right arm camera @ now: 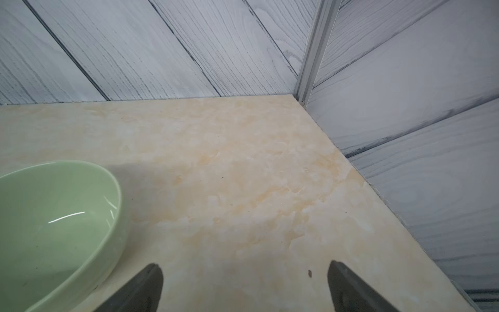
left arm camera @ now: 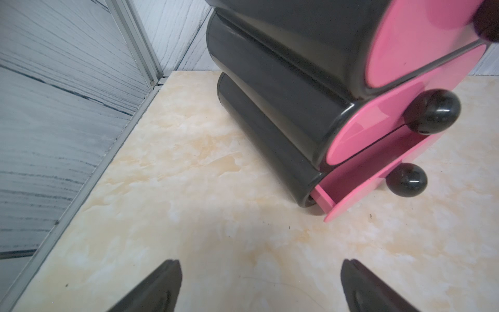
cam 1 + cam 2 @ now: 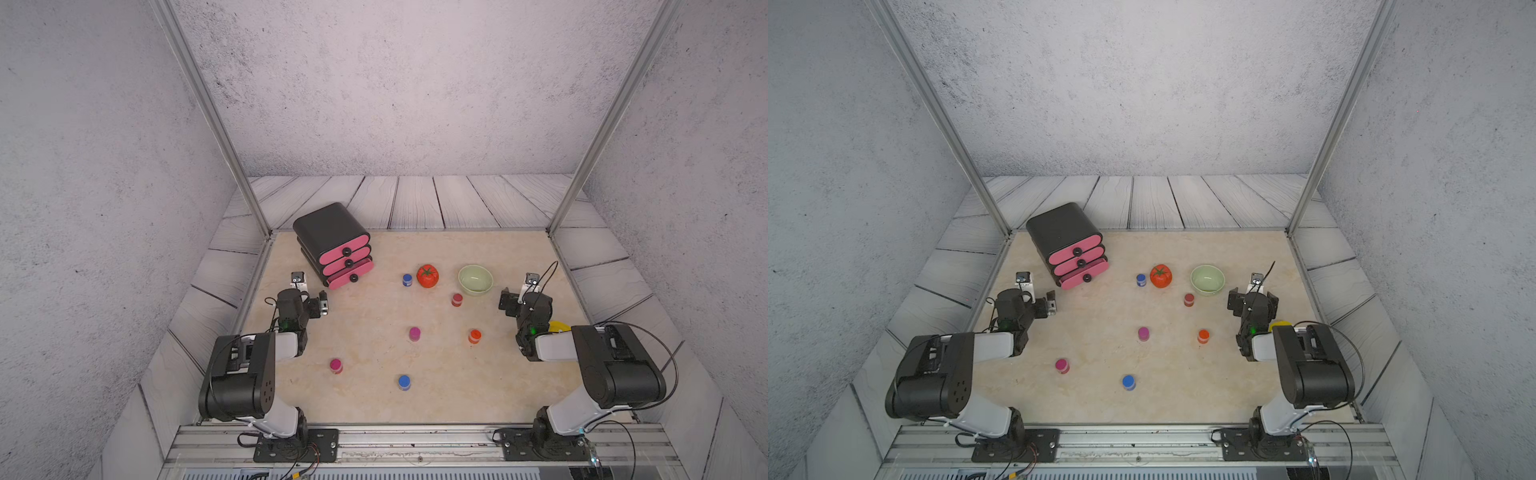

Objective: Put the paint cans in the drawer according to color
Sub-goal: Move the storage box to the center of the board.

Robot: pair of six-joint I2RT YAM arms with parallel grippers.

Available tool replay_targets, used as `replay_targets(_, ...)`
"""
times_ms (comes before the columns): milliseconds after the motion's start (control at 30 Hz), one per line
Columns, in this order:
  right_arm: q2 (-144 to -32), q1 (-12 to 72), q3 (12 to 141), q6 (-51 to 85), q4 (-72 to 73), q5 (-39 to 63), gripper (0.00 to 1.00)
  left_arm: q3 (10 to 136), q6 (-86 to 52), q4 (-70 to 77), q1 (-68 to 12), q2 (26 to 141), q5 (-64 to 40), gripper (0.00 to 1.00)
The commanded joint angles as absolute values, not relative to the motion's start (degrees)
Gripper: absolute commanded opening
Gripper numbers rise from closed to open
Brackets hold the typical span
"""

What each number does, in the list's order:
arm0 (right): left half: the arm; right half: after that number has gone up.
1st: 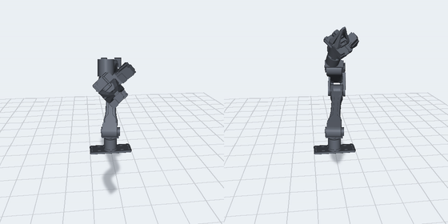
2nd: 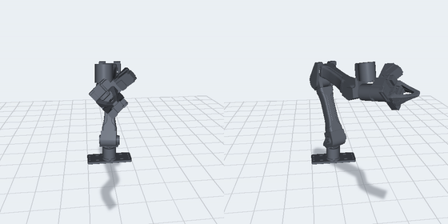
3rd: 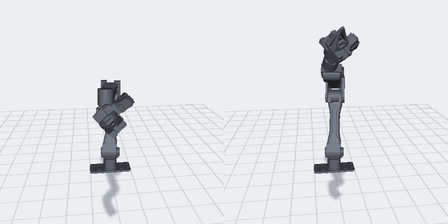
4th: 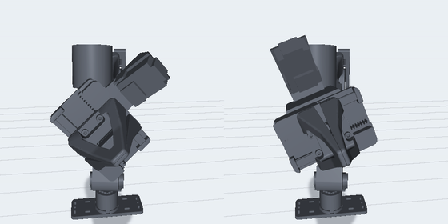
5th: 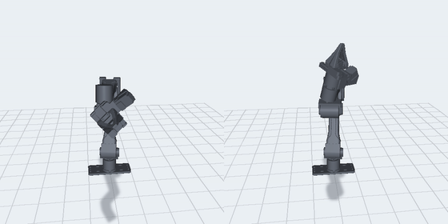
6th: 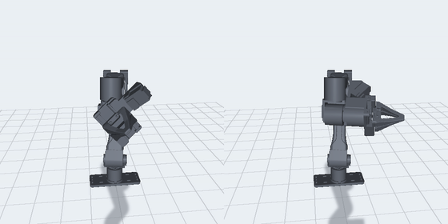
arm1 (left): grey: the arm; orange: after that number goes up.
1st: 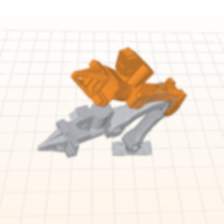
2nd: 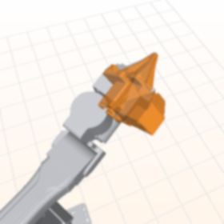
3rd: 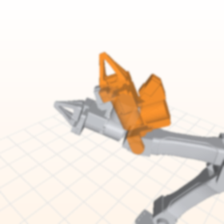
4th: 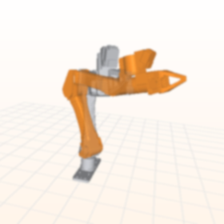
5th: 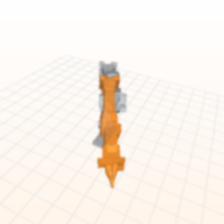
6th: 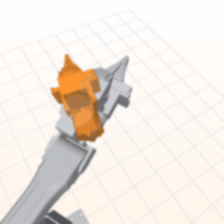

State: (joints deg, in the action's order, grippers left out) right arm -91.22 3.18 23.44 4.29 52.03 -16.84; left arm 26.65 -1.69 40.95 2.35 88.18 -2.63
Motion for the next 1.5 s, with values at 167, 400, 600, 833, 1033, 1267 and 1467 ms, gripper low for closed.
replay_targets(167,-90.3,3.1,23.1,4.3,52.1,-16.8,0.99,27.2,-1.6,42.3,2.2,87.9,-2.6,0.98)
replay_targets(400,-90.3,3.1,23.1,4.3,52.1,-16.9,0.99,27.1,-1.6,42.8,2.2,87.9,-2.7,0.98)
replay_targets(600,-90.3,3.1,23.1,4.2,52.0,-16.7,0.99,27.5,-1.6,41.3,2.2,87.6,-2.6,0.98)
replay_targets(833,-89.0,3.1,22.5,4.3,52.6,-17.0,0.99,27.3,-1.6,41.4,2.2,87.4,-2.6,0.98)
replay_targets(1033,-71.2,3.1,24.1,8.0,34.3,-18.7,0.99,35.0,-4.7,20.1,2.1,78.6,3.3,0.98)
replay_targets(1267,-63.2,3.1,36.1,23.6,7.8,-3.7,0.99,43.2,-17.2,-1.9,2.2,70.3,1.7,0.98)
replay_targets(1467,-61.2,3.3,33.5,34.8,20.9,14.2,0.99,46.6,-30.8,-8.5,2.3,63.7,-7.4,0.98)
